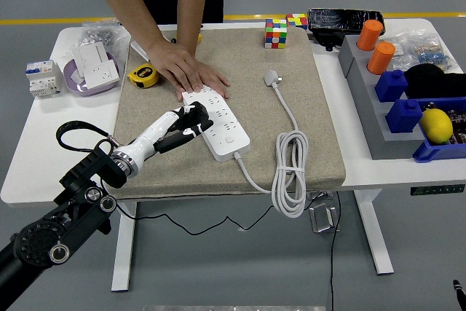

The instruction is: Pick up the plug,place it near the board,insert it into the board,press the button

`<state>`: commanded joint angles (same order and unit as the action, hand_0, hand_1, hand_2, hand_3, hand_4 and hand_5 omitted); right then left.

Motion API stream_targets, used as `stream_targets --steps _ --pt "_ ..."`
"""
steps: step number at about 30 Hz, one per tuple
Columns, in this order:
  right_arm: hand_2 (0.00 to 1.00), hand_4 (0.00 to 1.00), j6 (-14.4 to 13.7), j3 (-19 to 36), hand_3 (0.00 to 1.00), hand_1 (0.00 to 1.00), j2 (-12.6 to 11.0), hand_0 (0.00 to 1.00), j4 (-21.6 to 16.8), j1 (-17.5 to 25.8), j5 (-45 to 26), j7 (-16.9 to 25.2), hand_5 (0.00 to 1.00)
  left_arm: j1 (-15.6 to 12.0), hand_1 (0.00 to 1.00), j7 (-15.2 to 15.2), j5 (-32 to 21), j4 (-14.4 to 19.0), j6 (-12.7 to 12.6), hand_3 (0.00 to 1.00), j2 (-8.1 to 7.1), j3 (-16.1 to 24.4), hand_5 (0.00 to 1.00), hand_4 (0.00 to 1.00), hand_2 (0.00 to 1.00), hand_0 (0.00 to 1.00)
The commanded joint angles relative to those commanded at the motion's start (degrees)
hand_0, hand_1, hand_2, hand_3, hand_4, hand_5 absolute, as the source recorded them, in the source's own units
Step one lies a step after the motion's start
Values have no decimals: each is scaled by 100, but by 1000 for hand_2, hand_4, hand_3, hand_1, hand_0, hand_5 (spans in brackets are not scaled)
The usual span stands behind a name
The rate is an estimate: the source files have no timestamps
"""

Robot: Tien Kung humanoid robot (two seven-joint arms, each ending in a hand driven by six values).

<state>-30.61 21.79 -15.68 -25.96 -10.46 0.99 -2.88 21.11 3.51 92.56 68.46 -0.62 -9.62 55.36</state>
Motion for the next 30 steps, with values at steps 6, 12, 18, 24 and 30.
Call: stream_targets --steps 6,12,18,24,30 --pt "830 998 -2 -17 851 884 -7 946 -1 3 0 0 998 70 988 -23 58 -37 -16 918 8 -166 998 998 948 998" --pt "830 998 -5 -35 851 884 -13 945 -3 18 -3 0 998 121 988 -35 92 -54 -21 915 20 -277 998 998 947 998" --pt "830 998 -6 -36 851 884 -16 945 -5 14 0 -2 998 168 987 -38 118 -67 -21 914 -3 -319 998 998 946 998" --pt "830 998 -6 -43 850 884 -16 945 -7 17 2 -4 998 220 986 -41 132 -81 -21 913 -14 -355 998 998 945 998" --pt "830 998 -6 -37 850 884 -15 945 -11 2 9 -6 998 333 985 -58 187 -121 -23 912 -4 -439 998 998 944 998"
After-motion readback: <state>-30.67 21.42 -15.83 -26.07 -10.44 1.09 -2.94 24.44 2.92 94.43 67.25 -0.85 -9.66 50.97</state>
